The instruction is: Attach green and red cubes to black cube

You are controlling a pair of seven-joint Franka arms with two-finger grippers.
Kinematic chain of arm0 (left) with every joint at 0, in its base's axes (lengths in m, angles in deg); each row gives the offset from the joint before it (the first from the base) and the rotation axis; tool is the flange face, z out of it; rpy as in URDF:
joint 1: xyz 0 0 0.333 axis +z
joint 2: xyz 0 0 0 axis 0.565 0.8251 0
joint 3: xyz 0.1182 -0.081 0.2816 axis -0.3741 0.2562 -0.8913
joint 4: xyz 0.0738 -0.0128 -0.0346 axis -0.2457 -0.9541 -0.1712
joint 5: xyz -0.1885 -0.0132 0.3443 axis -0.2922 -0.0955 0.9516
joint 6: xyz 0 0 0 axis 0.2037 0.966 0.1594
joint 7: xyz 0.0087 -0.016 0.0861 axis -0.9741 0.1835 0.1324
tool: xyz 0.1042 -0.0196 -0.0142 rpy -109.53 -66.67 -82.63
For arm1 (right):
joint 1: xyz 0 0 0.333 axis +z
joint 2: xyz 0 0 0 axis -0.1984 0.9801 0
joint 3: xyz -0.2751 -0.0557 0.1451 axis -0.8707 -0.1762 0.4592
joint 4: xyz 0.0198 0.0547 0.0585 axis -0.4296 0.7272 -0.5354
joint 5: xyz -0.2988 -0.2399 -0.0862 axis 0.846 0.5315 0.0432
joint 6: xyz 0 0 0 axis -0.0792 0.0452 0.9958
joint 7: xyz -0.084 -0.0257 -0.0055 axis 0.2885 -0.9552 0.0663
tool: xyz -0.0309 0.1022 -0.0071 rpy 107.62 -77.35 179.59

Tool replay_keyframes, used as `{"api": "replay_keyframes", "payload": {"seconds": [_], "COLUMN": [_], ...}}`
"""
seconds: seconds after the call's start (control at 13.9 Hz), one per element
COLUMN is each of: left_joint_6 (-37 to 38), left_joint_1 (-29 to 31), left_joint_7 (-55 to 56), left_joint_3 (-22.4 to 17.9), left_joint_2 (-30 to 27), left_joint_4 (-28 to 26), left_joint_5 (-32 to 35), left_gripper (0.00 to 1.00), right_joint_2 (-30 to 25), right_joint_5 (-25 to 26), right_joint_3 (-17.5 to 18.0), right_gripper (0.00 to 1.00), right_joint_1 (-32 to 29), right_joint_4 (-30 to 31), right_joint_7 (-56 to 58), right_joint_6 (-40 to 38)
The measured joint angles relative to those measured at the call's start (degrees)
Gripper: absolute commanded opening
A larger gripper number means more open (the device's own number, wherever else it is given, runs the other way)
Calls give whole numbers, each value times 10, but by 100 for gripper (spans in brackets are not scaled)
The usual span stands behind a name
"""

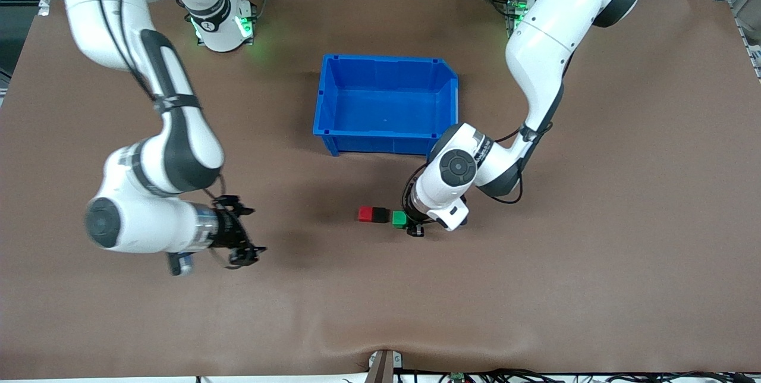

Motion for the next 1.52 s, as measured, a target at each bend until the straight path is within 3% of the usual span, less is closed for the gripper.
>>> {"api": "replay_keyframes", "payload": {"seconds": [0.43,0.79,0.87,0.94,1.23,1.3,1.52], "left_joint_6": [-1,-1,-1,-1,-1,-1,4], "left_joint_1": [-5,-8,-8,-9,-18,-18,-9], "left_joint_7": [-18,-21,-22,-25,-44,-44,-44], "left_joint_3": [1,1,1,1,-2,-2,-8], "left_joint_2": [11,14,14,14,17,16,-1], "left_joint_4": [4,5,5,5,5,7,19], "left_joint_5": [-9,-10,-10,-10,-1,12,31], "left_gripper": [0,0,56,100,100,100,100], "right_joint_2": [-120,-218,-246,-280,-422,-440,-441], "right_joint_5": [34,101,108,113,115,121,169], "right_joint_3": [10,10,9,5,-26,-26,-24], "right_gripper": [100,100,100,100,100,100,100], "right_joint_1": [-107,-123,-123,-123,-122,-118,-85], "right_joint_4": [-17,-4,15,45,237,262,219], "right_joint_7": [298,500,518,542,650,658,660], "right_joint_6": [-131,-242,-251,-255,-205,-193,-218]}}
